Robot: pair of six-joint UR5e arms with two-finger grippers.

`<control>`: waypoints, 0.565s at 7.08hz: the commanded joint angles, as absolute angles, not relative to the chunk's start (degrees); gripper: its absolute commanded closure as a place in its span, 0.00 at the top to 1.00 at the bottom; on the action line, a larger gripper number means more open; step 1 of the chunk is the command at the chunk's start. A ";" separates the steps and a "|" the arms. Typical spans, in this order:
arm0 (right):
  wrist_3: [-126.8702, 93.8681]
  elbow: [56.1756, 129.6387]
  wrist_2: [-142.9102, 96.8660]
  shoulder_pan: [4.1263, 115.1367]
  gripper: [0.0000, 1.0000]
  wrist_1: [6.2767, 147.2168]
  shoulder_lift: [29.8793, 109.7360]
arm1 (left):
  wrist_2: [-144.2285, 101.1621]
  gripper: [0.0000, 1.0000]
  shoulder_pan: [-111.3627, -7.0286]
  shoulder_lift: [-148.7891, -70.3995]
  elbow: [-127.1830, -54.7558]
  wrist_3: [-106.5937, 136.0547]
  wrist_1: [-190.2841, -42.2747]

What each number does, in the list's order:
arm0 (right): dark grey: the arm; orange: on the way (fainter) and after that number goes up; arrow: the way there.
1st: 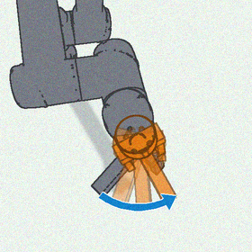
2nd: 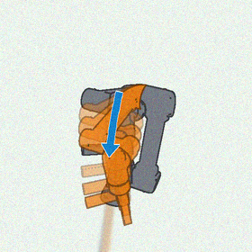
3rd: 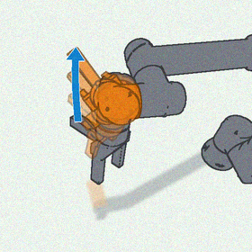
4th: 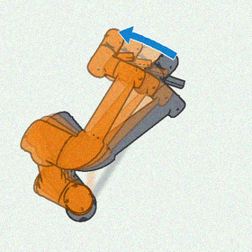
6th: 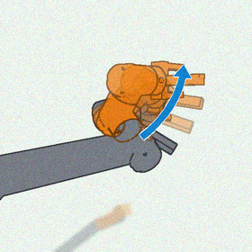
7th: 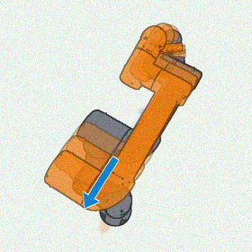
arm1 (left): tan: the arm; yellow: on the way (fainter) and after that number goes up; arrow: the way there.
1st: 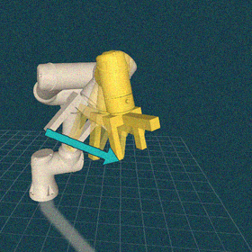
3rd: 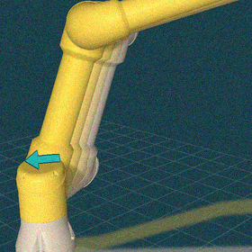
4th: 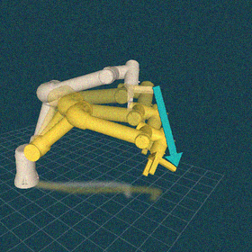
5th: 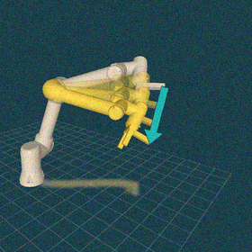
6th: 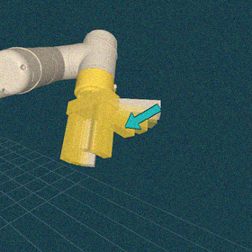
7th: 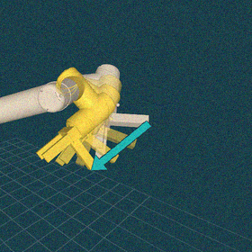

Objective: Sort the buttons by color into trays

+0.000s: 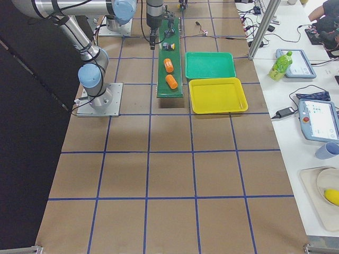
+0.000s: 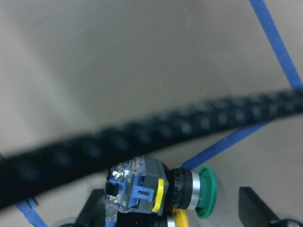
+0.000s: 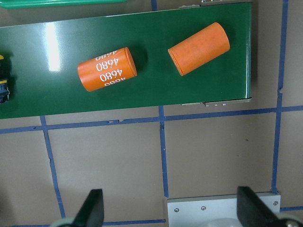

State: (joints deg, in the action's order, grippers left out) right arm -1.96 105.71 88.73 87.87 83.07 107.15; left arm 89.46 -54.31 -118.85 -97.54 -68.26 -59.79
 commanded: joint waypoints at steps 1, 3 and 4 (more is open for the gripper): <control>-2.02 106.78 88.51 87.80 1.00 83.32 107.14 | 89.56 1.00 -54.32 -119.53 -97.21 -71.88 -59.24; -2.11 107.14 88.24 87.98 1.00 83.50 107.23 | 89.74 1.00 -54.49 -119.27 -96.85 -70.94 -59.15; -2.54 107.49 88.24 87.98 1.00 84.71 106.97 | 89.74 1.00 -54.49 -119.18 -97.12 -70.75 -59.15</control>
State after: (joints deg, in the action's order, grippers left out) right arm -2.23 107.12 88.30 87.94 83.77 107.15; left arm 89.69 -54.43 -119.32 -96.95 -71.08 -59.17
